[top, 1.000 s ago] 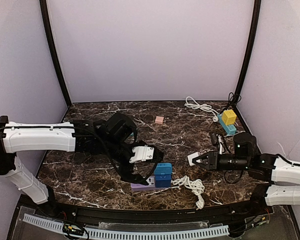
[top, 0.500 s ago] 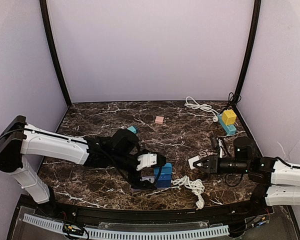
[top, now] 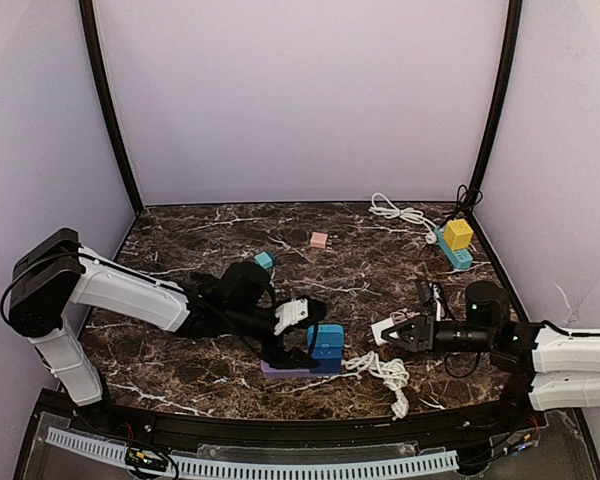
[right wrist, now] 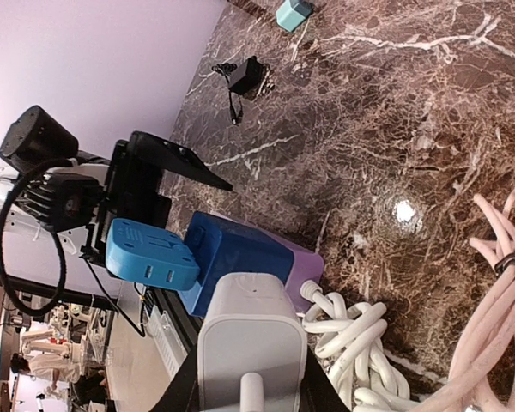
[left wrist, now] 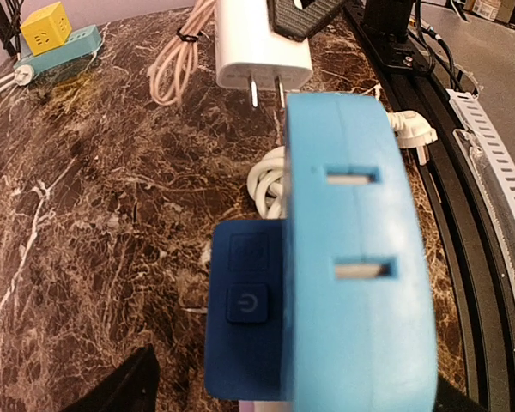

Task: Insert the plug
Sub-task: Adjust the plug.

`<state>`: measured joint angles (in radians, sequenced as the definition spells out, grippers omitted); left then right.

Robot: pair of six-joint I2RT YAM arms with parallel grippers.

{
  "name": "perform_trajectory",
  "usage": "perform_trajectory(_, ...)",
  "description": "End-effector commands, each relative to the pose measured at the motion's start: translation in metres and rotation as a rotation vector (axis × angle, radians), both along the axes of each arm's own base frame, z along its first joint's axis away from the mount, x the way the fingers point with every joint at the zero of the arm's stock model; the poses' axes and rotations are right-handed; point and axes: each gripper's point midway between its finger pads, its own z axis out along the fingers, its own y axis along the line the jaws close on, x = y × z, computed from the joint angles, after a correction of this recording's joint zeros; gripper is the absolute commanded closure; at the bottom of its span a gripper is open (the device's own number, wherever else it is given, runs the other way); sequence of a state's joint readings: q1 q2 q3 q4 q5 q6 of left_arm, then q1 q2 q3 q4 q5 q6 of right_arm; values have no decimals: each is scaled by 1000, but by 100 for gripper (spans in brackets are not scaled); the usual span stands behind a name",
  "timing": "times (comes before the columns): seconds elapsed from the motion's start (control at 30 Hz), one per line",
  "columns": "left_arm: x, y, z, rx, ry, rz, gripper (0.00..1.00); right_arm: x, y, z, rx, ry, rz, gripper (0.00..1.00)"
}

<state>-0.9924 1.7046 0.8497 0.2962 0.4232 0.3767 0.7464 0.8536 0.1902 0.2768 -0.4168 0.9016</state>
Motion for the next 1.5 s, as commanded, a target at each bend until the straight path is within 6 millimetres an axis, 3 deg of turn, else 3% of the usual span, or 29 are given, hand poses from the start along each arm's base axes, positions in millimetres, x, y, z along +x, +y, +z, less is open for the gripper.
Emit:
perform_trajectory(0.0,-7,1,-8,-36,36,-28,24,6,4,12,67,-19,-1,100)
perform_trajectory(0.17,-10,4,-20,-27,47,-39,32,5,4,0,91,78,-11,100)
perform_trajectory(0.57,-15,-10,-11,-121,48,-94,33,-1,3,-2,135,149,-32,100)
perform_trajectory(0.67,-17,-13,-12,-133,71,-111,39,-1,1,-4,118,151,-39,100)
perform_trajectory(0.8,-26,-16,-13,-158,101,-158,56,-5,0,-8,124,178,-43,100)
perform_trajectory(0.87,-29,-15,-14,-168,108,-174,68,-7,0,-10,125,190,-49,100)
perform_trajectory(0.97,-30,-12,-15,-171,111,-160,95,-10,2,-12,123,205,-46,100)
perform_trajectory(1.0,-29,-9,-16,-174,105,-150,97,-12,3,-11,126,208,-41,100)
perform_trajectory(1.1,-29,-3,-14,-193,99,-130,99,-15,7,-9,134,210,-36,100)
perform_trajectory(1.3,-26,7,-32,-184,48,-125,99,-22,18,-10,171,235,-6,100)
perform_trajectory(1.47,-20,4,-33,-202,83,-119,99,-30,42,-1,160,58,133,100)
